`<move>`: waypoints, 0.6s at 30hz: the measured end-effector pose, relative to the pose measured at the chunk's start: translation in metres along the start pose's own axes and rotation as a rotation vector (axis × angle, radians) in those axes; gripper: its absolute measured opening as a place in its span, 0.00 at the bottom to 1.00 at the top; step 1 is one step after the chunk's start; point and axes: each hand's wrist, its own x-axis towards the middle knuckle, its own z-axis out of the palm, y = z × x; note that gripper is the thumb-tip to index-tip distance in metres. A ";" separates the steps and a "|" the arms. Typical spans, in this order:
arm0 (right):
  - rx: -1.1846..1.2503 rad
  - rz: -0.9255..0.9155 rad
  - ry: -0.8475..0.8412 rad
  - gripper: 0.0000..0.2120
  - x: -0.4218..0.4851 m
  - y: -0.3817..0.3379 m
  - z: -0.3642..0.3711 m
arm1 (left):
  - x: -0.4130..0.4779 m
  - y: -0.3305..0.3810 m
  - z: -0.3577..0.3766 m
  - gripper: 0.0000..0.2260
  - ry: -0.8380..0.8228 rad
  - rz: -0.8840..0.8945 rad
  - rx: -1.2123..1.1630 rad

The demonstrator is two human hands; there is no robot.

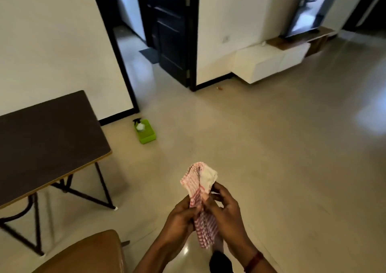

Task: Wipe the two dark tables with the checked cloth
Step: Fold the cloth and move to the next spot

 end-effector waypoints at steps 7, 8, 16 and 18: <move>-0.096 -0.049 -0.167 0.15 0.149 -0.026 0.017 | 0.102 0.069 -0.008 0.18 0.188 0.031 -0.269; -0.115 -0.049 -0.174 0.14 0.168 -0.030 0.019 | 0.114 0.081 -0.009 0.18 0.206 0.035 -0.271; -0.184 -0.004 -0.234 0.08 0.309 -0.047 0.064 | 0.213 0.146 -0.047 0.14 0.482 0.101 -0.266; -0.178 0.043 -0.255 0.07 0.343 -0.049 0.079 | 0.239 0.159 -0.065 0.13 0.568 0.089 -0.260</move>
